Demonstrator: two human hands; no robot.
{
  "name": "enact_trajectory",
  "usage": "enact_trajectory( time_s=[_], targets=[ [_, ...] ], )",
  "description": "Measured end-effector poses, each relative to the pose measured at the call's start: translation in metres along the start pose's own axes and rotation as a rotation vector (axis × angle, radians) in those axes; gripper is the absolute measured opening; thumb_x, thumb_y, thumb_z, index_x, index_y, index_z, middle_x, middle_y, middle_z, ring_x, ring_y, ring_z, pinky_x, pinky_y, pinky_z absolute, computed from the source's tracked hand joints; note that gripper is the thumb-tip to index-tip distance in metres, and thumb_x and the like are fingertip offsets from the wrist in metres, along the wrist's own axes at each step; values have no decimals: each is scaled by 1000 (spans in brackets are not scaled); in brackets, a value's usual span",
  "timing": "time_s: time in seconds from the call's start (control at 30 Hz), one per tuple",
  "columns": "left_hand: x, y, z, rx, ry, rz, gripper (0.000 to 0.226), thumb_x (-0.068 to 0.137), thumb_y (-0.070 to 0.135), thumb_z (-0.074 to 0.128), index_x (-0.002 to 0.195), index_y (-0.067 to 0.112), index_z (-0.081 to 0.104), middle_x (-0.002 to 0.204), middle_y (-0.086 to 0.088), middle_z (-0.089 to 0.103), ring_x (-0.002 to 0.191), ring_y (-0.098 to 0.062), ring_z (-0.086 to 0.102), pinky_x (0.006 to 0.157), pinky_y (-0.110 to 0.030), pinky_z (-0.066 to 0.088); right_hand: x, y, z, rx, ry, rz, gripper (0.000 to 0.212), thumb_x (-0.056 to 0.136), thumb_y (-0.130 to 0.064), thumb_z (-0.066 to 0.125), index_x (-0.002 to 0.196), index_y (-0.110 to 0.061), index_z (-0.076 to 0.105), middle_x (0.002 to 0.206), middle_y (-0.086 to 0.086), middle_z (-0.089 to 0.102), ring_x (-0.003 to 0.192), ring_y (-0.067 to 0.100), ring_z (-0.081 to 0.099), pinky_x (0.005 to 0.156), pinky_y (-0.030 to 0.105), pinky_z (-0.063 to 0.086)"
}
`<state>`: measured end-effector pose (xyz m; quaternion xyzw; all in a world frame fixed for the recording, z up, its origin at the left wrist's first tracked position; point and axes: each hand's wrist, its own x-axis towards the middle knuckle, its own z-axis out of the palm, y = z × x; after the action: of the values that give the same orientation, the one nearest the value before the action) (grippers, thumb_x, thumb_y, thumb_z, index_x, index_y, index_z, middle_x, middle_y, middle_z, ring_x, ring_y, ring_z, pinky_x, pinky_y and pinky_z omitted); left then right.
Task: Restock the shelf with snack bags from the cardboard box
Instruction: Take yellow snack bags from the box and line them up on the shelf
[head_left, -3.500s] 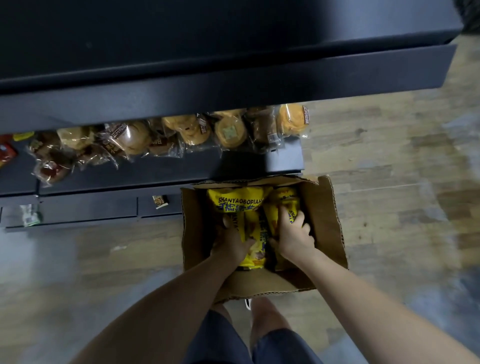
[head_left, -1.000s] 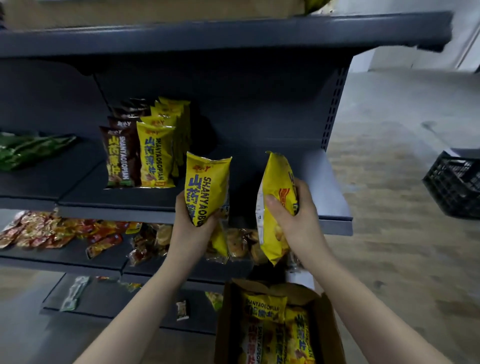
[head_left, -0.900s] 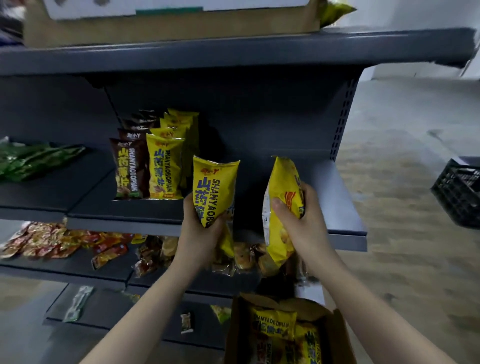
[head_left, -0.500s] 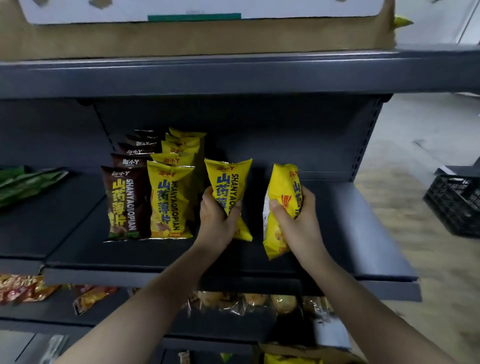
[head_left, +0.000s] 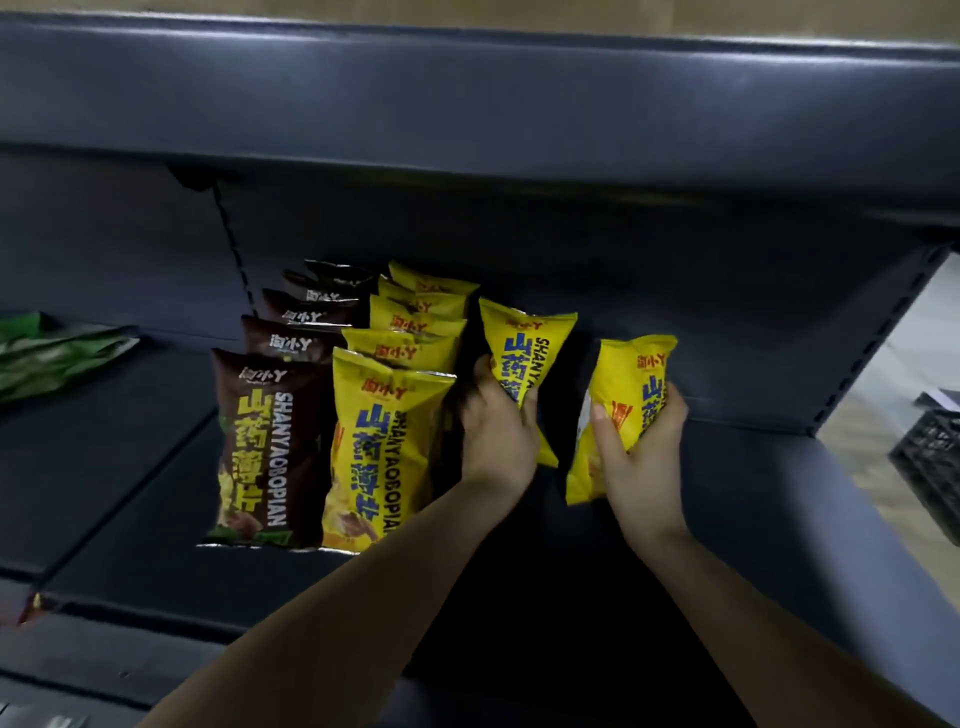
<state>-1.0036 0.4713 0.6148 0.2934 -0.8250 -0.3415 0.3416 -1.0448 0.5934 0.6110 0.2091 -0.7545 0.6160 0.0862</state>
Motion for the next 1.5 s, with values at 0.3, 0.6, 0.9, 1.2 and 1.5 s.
enact_trajectory(
  time_s=[0.3,0.6,0.9,1.2,1.5],
  targets=[
    [37,-10,33,206,157,-40,70,85,53,28,121,-3,48,103,-22,62,95,-38,62,76,-38,53,5,14,6,-71,-15,-63,79,75,-55,55,140,-18,28,133,3,46,120,17,49,102,39,44],
    [38,-16,39,170,-96,-234,97,73,48,73,143,8,19,140,-17,33,132,-32,31,108,-40,28,6,14,6,-63,-22,-44,71,78,-42,58,138,-17,30,127,3,48,113,16,52,97,39,46],
    [20,-15,21,638,196,659,86,78,25,68,148,10,21,154,-12,25,141,-30,24,106,-45,36,5,14,7,-64,-10,-38,72,79,-47,59,138,-17,31,129,1,50,114,15,53,97,34,45],
    [52,-15,21,790,-80,446,105,82,50,60,148,15,-15,158,-12,-8,146,-30,-7,114,-52,19,4,11,4,-60,-54,-3,63,86,-32,63,138,-15,31,125,-5,47,105,3,48,85,20,38],
    [-4,0,-14,363,44,537,47,85,27,39,125,5,53,117,-14,59,111,-33,57,86,-39,50,14,-3,16,-34,1,139,82,75,-39,75,137,-5,33,123,6,40,121,21,40,99,25,32]
  ],
)
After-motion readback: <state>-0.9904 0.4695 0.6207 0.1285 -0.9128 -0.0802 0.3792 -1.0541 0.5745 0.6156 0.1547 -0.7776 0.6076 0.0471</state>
